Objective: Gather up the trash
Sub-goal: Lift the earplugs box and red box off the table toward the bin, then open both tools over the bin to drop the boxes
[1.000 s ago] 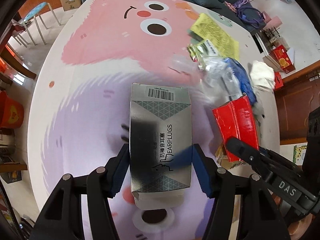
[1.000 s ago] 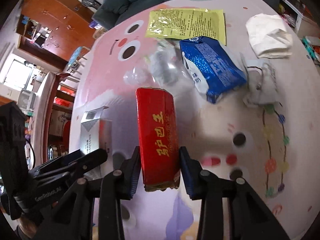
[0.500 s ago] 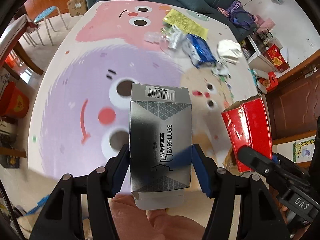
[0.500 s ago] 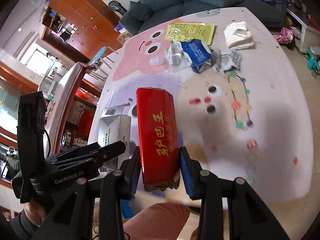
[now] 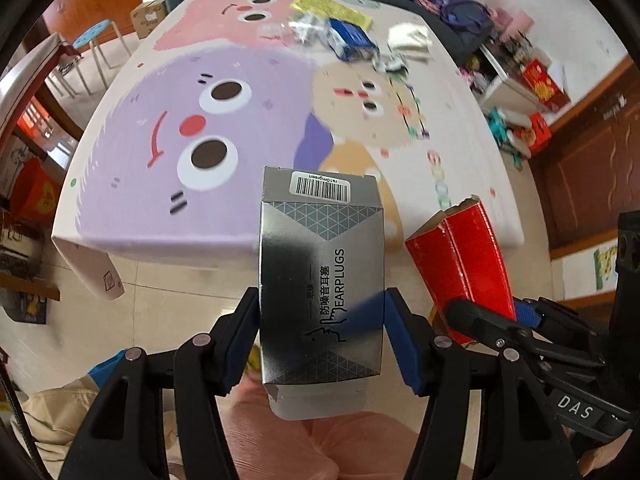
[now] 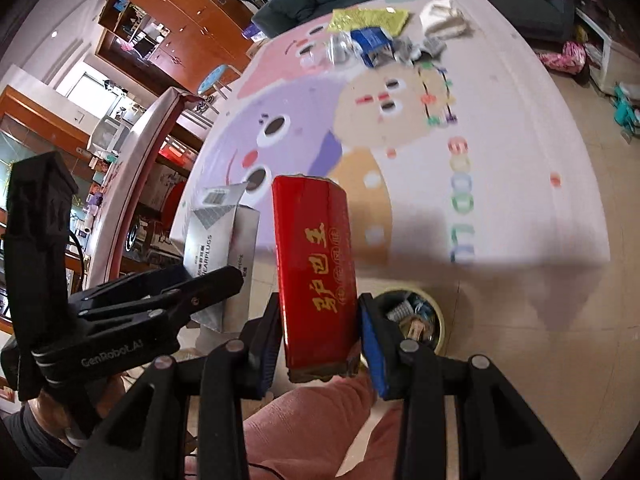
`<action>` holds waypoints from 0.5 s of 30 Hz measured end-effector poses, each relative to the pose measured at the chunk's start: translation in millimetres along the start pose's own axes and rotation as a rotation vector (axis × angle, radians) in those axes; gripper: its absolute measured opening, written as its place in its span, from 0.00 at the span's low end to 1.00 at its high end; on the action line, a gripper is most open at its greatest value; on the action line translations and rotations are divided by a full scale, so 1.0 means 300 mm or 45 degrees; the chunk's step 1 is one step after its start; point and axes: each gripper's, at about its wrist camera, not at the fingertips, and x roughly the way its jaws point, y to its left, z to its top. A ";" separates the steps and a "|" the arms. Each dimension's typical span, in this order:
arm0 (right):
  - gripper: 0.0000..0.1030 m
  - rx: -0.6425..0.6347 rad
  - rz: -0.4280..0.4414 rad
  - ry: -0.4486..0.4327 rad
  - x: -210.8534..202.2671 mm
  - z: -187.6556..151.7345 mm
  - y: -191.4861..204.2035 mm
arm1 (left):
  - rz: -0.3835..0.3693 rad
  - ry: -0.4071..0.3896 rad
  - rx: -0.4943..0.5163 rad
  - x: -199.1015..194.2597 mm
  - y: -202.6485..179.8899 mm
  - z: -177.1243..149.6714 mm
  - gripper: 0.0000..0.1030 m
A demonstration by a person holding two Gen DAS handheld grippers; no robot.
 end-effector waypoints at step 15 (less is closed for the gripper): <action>0.37 0.291 -0.082 0.145 0.306 -0.283 -0.169 | -0.019 0.206 0.044 0.317 0.081 -0.254 0.59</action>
